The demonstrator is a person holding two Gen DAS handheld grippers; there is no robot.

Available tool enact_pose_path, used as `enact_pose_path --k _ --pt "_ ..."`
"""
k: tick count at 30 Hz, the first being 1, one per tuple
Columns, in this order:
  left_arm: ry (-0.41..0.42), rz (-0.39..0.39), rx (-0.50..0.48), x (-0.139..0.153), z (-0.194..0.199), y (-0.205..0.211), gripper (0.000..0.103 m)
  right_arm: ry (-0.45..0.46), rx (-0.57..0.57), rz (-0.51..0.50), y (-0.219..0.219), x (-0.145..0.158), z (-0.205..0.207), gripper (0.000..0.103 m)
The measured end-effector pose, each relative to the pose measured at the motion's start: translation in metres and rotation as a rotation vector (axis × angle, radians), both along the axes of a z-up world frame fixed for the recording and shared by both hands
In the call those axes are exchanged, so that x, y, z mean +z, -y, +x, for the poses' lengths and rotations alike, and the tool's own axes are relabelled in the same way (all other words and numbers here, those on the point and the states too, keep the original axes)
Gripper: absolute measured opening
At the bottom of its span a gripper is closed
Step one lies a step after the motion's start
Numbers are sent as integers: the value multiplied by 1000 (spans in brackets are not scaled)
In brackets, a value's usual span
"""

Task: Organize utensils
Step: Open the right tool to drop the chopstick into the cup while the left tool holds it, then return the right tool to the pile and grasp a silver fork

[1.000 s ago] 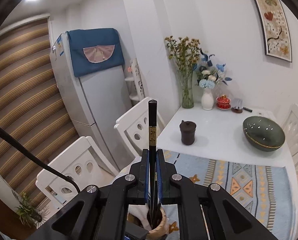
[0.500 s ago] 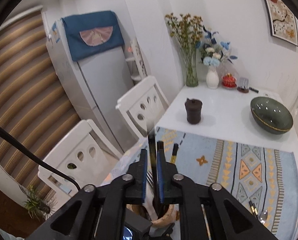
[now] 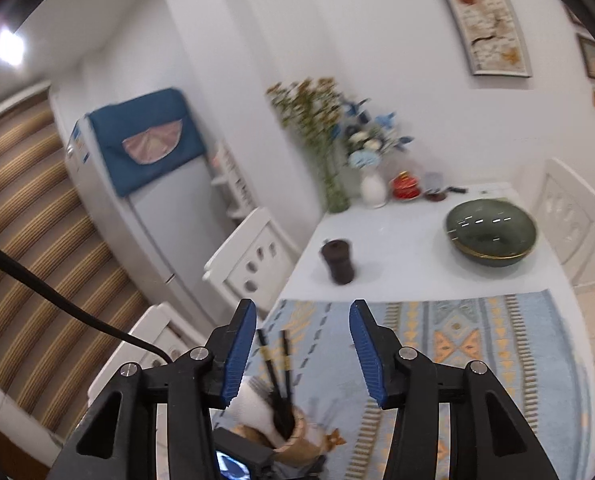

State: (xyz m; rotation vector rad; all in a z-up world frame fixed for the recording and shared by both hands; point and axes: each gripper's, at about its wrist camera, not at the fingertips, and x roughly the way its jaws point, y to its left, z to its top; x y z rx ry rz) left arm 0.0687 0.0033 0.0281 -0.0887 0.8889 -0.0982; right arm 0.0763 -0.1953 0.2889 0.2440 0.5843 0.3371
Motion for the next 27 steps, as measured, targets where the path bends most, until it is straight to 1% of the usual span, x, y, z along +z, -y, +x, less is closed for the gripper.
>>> enact_pose_path --k 4,7,10,15,18,19,21,25,26,27 --pt "-1 -2 1 -1 -1 3 101 10 -87 -31 35 3 -12 47" --pt "-1 1 1 -3 -1 4 101 -19 -166 -56 61 -5 -18 47" --pt "-2 0 1 -3 -1 5 101 -92 -233 -55 86 -25 -21 47" --pt "-8 3 1 -5 0 6 101 -224 -270 48 123 -63 -26 47" --pt "-11 6 1 -6 3 6 101 -290 -299 46 134 -83 -26 47" --pt "-12 7 1 -7 3 6 101 -309 -301 44 136 -90 -25 47" --pt "-15 11 1 -10 5 7 101 -378 -286 49 139 -108 -19 47" --pt "-14 15 1 -14 5 8 101 -564 -152 130 138 -158 -5 47" --pt "-14 15 1 -14 5 8 101 -616 -128 149 137 -175 -1 47" --pt "-14 15 1 -14 5 8 101 -649 -115 159 137 -188 2 47"
